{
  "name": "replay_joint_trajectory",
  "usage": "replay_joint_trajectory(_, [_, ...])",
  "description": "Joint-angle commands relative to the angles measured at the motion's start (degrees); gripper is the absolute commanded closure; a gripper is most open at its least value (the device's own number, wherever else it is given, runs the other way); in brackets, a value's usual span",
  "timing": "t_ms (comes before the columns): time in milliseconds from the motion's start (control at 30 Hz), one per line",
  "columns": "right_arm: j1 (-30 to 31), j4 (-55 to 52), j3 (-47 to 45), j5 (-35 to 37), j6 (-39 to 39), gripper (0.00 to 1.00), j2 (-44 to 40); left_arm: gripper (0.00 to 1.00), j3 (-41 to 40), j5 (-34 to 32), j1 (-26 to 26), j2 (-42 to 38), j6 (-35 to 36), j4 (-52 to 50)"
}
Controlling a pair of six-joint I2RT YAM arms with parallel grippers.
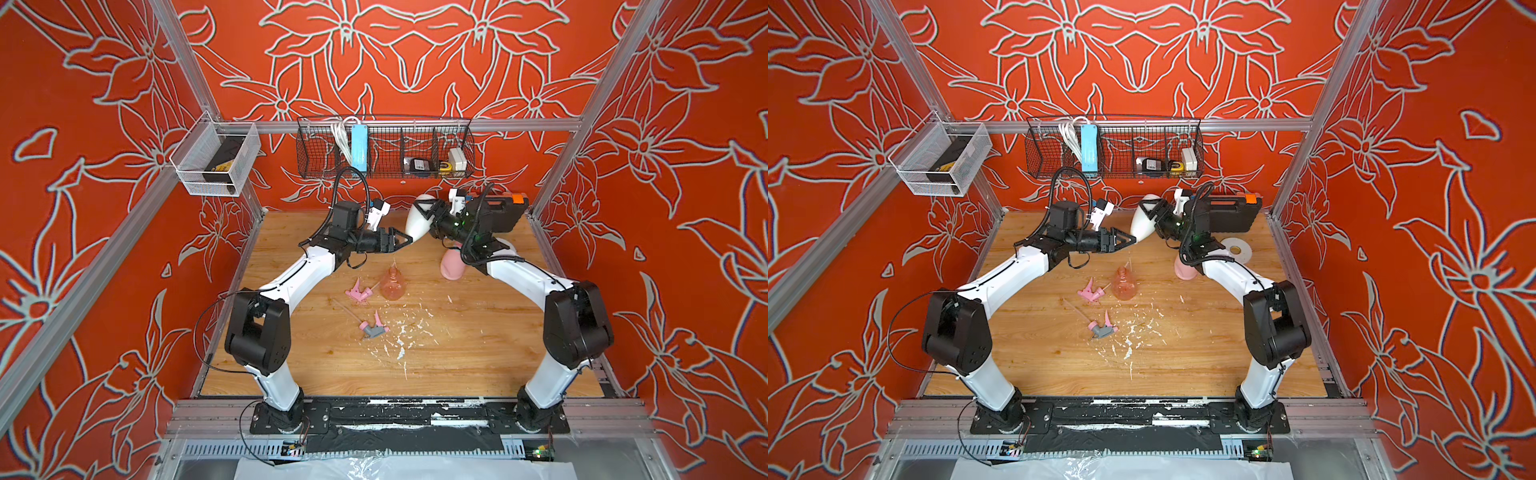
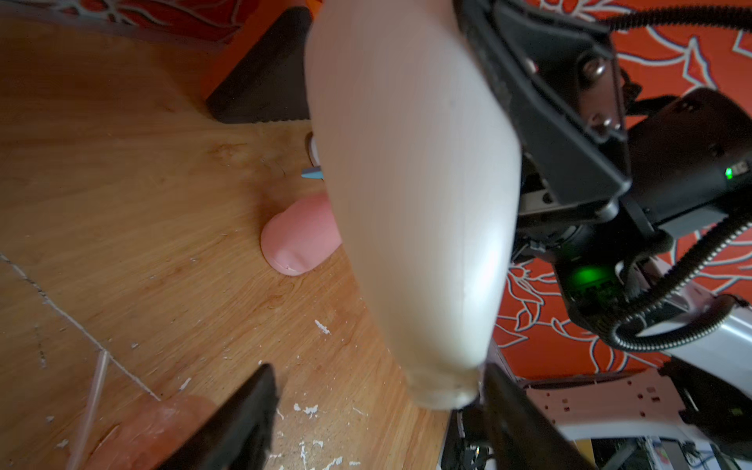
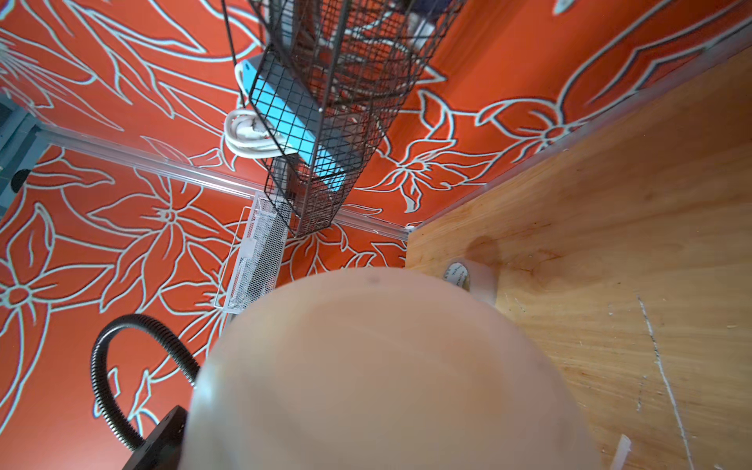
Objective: Attach spray nozzles to spray bottles
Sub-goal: Pick up the spray bottle from the center of the board.
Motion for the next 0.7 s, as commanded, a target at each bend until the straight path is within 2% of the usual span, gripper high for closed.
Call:
replay_joint_trajectory(0, [-1.6, -5.5, 3.7, -1.4, 1.3, 0.30, -2.6, 0.02, -3.6, -11.3, 0.9, -4.3, 2.0, 7.7])
replay_joint_trajectory(100, [-2.7, -10.1, 6.3, -2.0, 3.1, 0.31, -2.5, 0.02, -12.3, -26.3, 0.9, -9.7, 3.3, 21.5])
replay_joint_trajectory(200, [-3.1, -11.1, 7.9, -3.2, 6.0, 0.31, -2.2, 0.02, -15.2, -32.0, 0.9, -12.8, 8.5, 28.6])
replay_joint_trajectory(333, [-3.0, -9.2, 7.6, -3.3, 13.2, 0.32, -2.1, 0.04, -16.0, -25.7, 0.9, -15.0, 14.4, 33.3])
replay_joint_trajectory(400, [-2.9, -5.2, 8.1, -4.2, 18.0, 0.33, -0.7, 0.15, -16.6, -22.7, 0.8, -15.8, 15.6, 34.1])
replay_joint_trajectory(533, [-1.1, -6.8, 13.1, -5.5, 19.9, 0.34, 1.4, 0.30, -18.6, -20.2, 0.4, -17.0, 16.2, 35.0])
replay_joint_trajectory(667, [0.9, -9.1, 12.4, -3.3, 23.5, 0.35, 1.7, 0.31, -20.4, -19.4, 0.3, -18.7, 16.5, 34.4])
